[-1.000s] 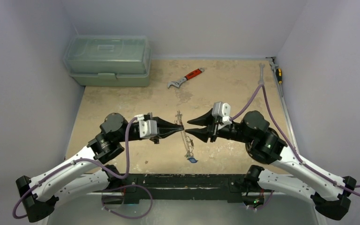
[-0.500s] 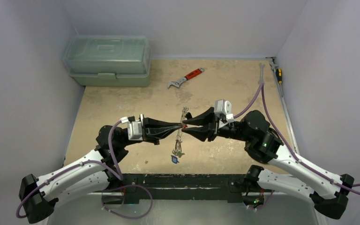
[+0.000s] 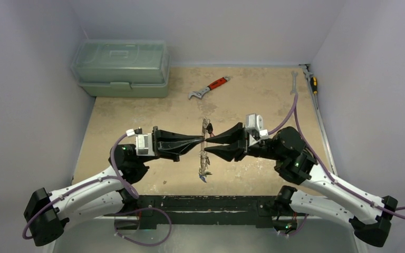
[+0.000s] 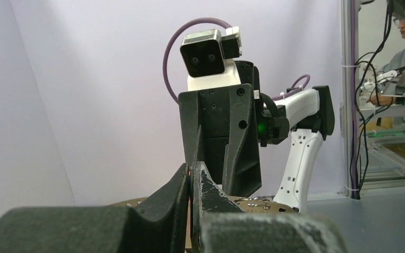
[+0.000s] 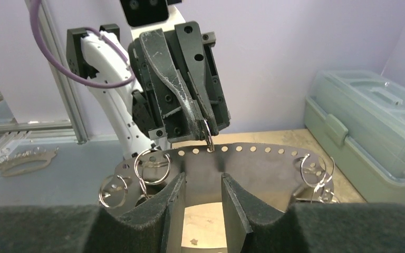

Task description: Put the keys on the keyring

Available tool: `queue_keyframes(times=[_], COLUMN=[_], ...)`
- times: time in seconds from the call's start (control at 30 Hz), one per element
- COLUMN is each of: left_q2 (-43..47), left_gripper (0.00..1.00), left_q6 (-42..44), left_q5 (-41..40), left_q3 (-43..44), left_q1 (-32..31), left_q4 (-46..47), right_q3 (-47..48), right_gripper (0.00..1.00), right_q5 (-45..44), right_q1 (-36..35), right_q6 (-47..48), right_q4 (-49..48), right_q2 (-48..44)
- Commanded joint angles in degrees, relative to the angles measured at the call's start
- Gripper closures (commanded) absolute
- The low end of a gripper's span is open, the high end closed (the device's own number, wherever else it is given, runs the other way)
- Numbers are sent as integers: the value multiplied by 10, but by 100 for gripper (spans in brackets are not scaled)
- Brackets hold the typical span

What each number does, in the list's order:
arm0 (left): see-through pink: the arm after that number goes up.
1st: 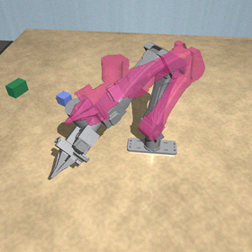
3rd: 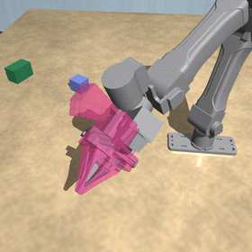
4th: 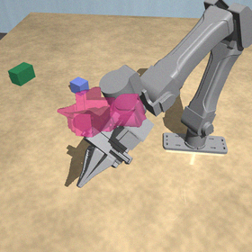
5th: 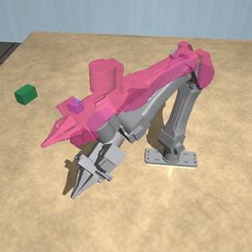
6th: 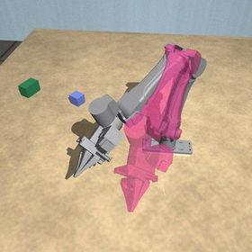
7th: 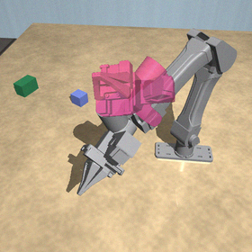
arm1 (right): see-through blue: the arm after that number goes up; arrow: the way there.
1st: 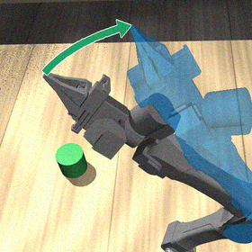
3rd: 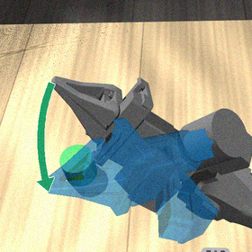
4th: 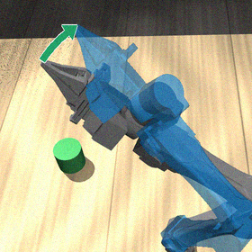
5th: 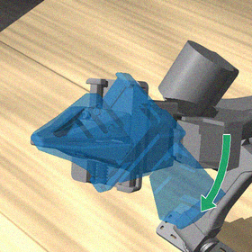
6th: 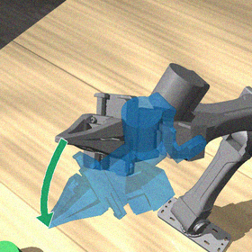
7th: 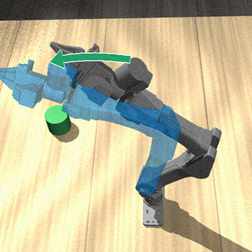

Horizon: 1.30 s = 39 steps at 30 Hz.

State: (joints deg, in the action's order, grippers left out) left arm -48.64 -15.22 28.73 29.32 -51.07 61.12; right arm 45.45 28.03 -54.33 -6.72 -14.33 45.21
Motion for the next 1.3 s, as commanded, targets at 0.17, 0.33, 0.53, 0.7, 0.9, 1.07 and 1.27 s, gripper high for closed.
queue_keyframes(times=[0.17, 0.33, 0.53, 0.7, 0.9, 1.07, 1.27], left_q2=[-14, -25, -39, -48, -54, -64, -66], left_gripper=[100, 100, 100, 100, 100, 100, 99], left_q6=[-40, -52, -62, -57, -61, -83, -95], left_q5=[20, 27, 39, 41, 41, 43, 54], left_q3=[16, 15, 19, 17, 16, 15, 8], left_q1=[-1, -1, -1, -1, -2, -1, -1], left_q4=[90, 105, 118, 114, 121, 149, 162], right_q3=[3, 11, 11, 15, 13, 12, 6], right_gripper=[66, 67, 68, 68, 83, 99, 100], right_q5=[-11, 8, 12, 20, 19, 19, 20], right_q1=[-2, -2, -2, -2, -2, -2, -2], right_q6=[-18, -23, -29, -32, -35, -32, -12], right_q4=[-59, -68, -81, -82, -85, -88, -101], right_q2=[-20, -5, 1, 3, 3, 13, 8])
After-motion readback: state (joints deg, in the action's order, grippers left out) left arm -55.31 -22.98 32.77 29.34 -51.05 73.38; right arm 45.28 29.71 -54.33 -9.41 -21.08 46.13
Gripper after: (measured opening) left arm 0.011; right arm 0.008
